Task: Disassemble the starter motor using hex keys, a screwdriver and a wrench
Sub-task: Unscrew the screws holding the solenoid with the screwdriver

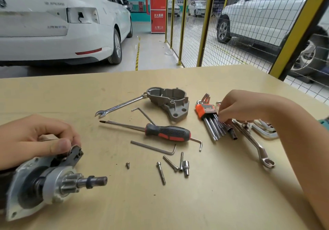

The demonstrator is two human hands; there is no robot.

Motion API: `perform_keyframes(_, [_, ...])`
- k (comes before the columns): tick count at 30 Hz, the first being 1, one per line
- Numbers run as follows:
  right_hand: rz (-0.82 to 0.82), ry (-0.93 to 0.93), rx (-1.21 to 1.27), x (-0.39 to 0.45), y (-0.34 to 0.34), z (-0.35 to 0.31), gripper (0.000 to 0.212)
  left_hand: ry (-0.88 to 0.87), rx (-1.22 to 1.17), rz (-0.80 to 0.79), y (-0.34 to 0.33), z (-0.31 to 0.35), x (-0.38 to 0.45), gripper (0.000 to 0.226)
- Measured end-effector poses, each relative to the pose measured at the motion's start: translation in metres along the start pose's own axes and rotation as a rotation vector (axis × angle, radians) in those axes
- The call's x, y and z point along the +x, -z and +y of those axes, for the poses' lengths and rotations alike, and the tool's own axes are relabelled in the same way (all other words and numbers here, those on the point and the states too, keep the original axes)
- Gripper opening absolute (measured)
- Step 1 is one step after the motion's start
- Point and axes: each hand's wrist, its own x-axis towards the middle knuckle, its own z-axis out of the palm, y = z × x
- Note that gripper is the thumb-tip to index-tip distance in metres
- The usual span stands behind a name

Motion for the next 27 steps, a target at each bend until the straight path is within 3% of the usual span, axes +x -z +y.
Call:
perform_keyframes(3, [0.148,0.088,-0.065,0.000,0.001,-0.005,0.027,-0.049,0.020,-0.033,0.004,-0.011,0.000,0.020])
perform_keyframes(5, [0.274,0.200,-0.098,-0.004,-0.003,-0.015,0.026,-0.073,0.014,-0.061,0.009,-0.014,0.001,0.043])
perform_keyframes(7, [0.196,0.306,-0.092,-0.011,-0.013,-0.031,0.025,-0.104,0.024,-0.121,0.015,-0.016,0.002,0.054])
perform_keyframes(10, [0.026,0.332,-0.229,-0.019,-0.031,-0.049,0.023,-0.121,0.012,-0.156,0.023,-0.027,0.004,0.044])
perform_keyframes(14, [0.023,0.328,-0.383,-0.024,-0.039,-0.060,0.007,-0.144,0.092,-0.177,0.023,-0.036,0.006,0.041])
perform_keyframes(18, [0.097,0.336,-0.594,-0.027,-0.051,-0.072,0.016,-0.152,0.075,-0.169,0.016,-0.015,0.004,0.055])
perform_keyframes(27, [0.010,0.229,-0.395,-0.023,-0.041,-0.056,0.026,-0.044,-0.017,-0.171,0.011,0.021,-0.003,0.065])
